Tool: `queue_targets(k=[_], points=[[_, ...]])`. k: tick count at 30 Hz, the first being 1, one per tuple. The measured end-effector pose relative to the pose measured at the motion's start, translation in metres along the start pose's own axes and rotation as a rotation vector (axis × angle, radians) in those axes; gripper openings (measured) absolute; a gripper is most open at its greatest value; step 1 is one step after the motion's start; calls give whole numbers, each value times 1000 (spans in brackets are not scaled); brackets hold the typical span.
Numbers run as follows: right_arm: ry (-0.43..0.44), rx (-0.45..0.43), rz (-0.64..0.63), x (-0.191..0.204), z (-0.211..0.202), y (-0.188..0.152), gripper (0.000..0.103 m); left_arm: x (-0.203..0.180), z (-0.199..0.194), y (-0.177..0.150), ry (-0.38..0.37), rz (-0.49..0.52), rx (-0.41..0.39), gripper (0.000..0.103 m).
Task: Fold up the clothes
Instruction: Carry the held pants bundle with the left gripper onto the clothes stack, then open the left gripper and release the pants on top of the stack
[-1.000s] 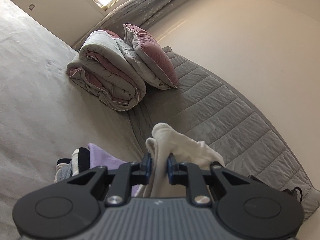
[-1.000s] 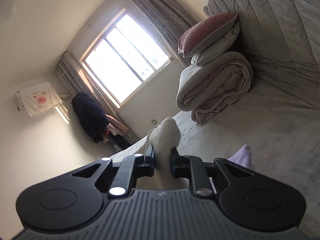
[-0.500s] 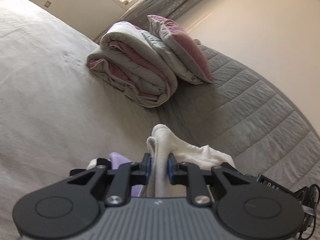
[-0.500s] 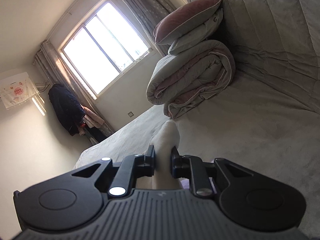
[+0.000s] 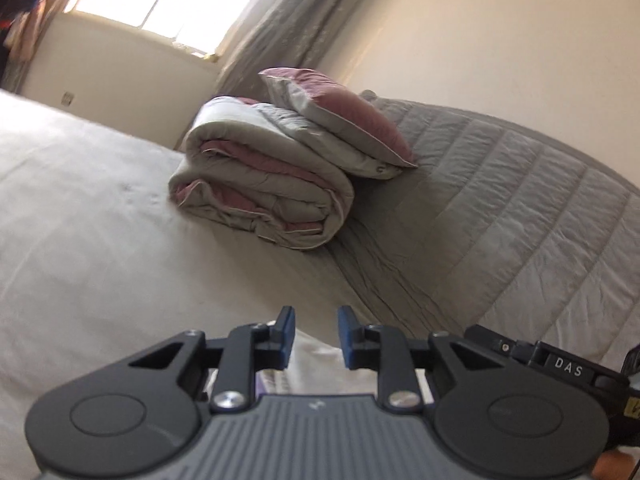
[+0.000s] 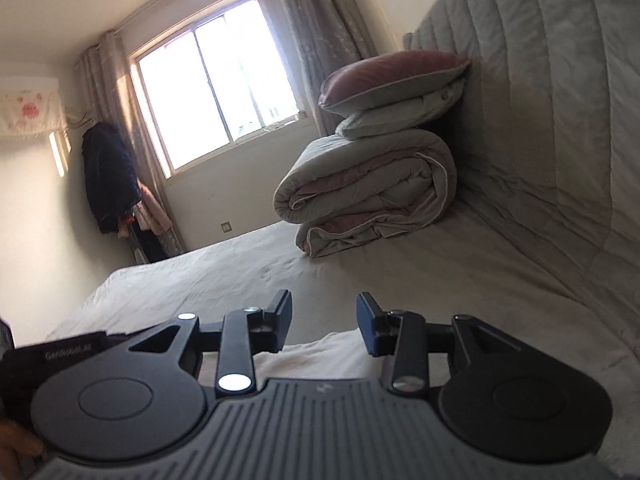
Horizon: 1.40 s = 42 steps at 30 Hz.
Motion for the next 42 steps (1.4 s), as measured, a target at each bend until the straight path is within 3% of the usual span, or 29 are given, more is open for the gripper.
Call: queue_targets(k=[6, 12, 15, 20, 27, 32, 39, 41, 42], points=[[-34, 40, -136, 13, 3, -25, 40, -2, 26, -29, 61, 115, 80, 21], [-86, 84, -133, 0, 8, -46, 34, 9, 27, -30, 96, 88, 89, 20], [-96, 63, -114, 4, 0, -40, 34, 6, 14, -24, 106, 95, 85, 22], [-125, 55, -102, 21, -21, -37, 40, -3, -17, -28, 113, 124, 95, 34], [-160, 94, -36, 46, -53, -49, 42, -11, -67, -55, 181, 167, 187, 40], [-204, 101, -10, 73, -81, -53, 56, -10, -112, -63, 254, 192, 234, 60], [-246, 133, 85, 103, -111, -61, 61, -3, -168, -76, 314, 179, 325, 79], [-258, 145, 104, 112, -120, -67, 77, 0, -180, -79, 327, 175, 334, 87], [-265, 149, 108, 117, -123, -69, 79, 2, -186, -80, 336, 176, 338, 89]])
Point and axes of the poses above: each gripper's, at about its wrist camera, not at the fingertips, and z roughly the way its jaws point, x to its left, y to its top, the point moved 5 cm from there along z, roughly the way its jaws point, and after that the axes turned 10 degrees about y, right-handed, at the moved point
